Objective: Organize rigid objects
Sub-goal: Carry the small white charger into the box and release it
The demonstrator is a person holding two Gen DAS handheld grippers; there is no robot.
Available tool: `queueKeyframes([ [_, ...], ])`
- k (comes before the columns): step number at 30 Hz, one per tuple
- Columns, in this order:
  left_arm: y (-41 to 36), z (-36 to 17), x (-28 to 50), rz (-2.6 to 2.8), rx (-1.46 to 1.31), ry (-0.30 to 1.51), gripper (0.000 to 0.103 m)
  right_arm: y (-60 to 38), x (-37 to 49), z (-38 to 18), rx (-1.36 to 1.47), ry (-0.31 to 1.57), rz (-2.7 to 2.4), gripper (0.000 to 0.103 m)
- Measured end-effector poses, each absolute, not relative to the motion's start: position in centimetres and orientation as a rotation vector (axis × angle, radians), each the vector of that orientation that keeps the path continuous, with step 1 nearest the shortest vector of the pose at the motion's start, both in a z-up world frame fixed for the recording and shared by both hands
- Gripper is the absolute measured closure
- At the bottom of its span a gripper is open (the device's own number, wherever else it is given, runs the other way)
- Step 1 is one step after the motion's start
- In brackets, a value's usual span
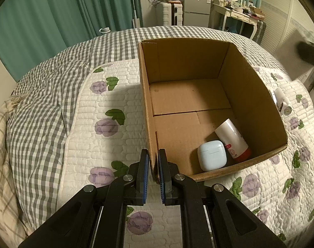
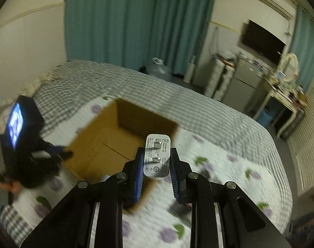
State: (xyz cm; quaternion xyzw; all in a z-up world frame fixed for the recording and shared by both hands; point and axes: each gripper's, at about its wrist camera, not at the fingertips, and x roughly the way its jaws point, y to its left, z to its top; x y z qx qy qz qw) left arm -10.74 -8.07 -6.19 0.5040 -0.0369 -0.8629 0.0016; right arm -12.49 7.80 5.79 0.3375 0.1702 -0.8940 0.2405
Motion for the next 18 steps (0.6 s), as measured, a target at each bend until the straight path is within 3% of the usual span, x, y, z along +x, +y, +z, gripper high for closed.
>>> queueKeyframes([
  [5,-8.3,-6.2,-10.8,-2.717,1.59,-0.108,0.094,3.3,-13.8,2.7,0.967,0.487,-2.364,0.08],
  [10,-8.4,-6.2,-10.8,-2.726,1.589,-0.101,0.094,0.2,-15.1,-2.6,1.018,0.669,-2.392,0.081],
  [18,-8.5,-6.2,-10.7,-2.732,1.587,-0.092,0.094,0.6,-16.2,-6.0,1.104,0.622,-2.345,0.08],
])
